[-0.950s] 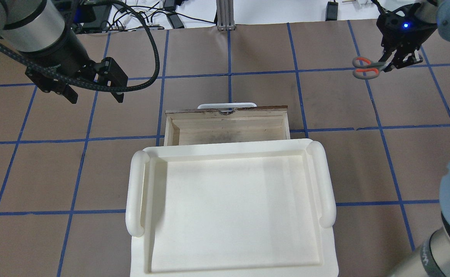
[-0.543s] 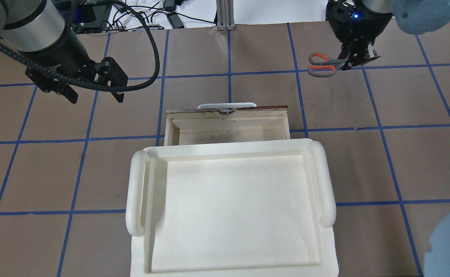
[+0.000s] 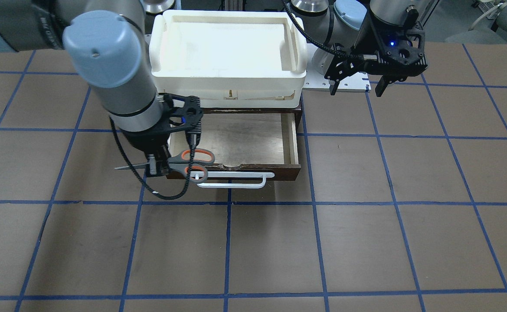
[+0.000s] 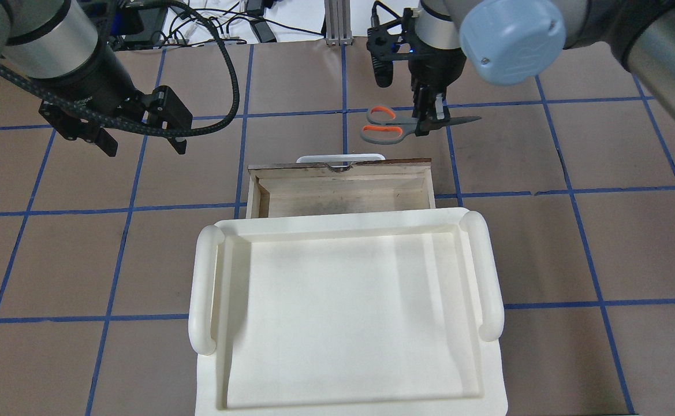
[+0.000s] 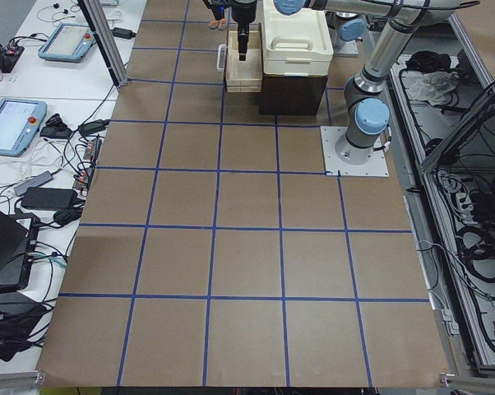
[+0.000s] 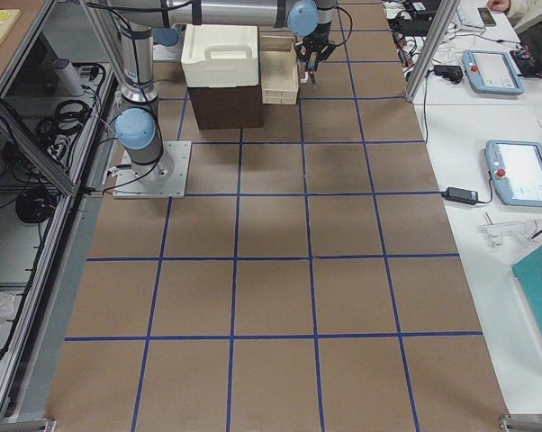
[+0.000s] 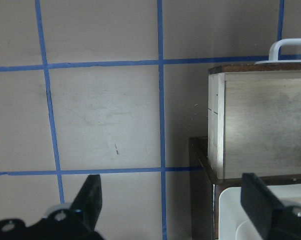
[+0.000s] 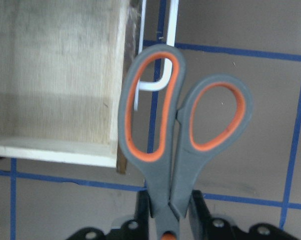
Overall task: Put scissors in drawer and close it
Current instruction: 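Lift the scissors with the right gripper and carry toward the drawer, then lower the scissors into the open drawer and open the right gripper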
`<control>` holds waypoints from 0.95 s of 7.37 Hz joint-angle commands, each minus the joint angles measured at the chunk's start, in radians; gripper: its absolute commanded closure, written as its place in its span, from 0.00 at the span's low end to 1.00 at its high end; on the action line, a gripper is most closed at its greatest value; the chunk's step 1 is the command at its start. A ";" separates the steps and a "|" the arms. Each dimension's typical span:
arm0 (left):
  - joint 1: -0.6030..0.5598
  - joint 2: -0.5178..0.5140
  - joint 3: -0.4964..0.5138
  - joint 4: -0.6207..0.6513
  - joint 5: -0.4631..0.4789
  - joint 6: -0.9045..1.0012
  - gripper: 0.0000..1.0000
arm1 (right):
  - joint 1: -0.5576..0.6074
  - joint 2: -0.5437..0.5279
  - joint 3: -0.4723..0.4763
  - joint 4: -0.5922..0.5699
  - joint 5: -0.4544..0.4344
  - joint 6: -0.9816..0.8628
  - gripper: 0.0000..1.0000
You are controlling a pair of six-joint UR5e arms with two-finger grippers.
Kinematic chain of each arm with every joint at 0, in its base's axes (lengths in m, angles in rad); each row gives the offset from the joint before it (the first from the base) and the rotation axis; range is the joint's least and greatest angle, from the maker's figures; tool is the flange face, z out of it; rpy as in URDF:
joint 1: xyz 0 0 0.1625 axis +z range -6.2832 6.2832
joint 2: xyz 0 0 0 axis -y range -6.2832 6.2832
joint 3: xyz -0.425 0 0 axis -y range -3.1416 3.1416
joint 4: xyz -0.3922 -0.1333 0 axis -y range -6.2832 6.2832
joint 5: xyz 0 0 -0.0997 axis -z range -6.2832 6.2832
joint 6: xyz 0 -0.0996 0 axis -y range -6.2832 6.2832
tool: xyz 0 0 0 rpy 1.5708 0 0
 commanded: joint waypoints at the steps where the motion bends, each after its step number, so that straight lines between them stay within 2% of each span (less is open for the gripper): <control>1: 0.000 0.002 -0.005 0.000 -0.001 0.001 0.00 | 0.128 0.005 0.008 -0.011 0.000 0.135 1.00; 5: 0.000 0.004 -0.005 -0.001 0.002 0.001 0.00 | 0.206 0.020 0.080 -0.083 0.000 0.143 1.00; 7: 0.000 0.004 -0.005 -0.001 0.004 0.001 0.00 | 0.228 0.034 0.088 -0.082 0.002 0.141 1.00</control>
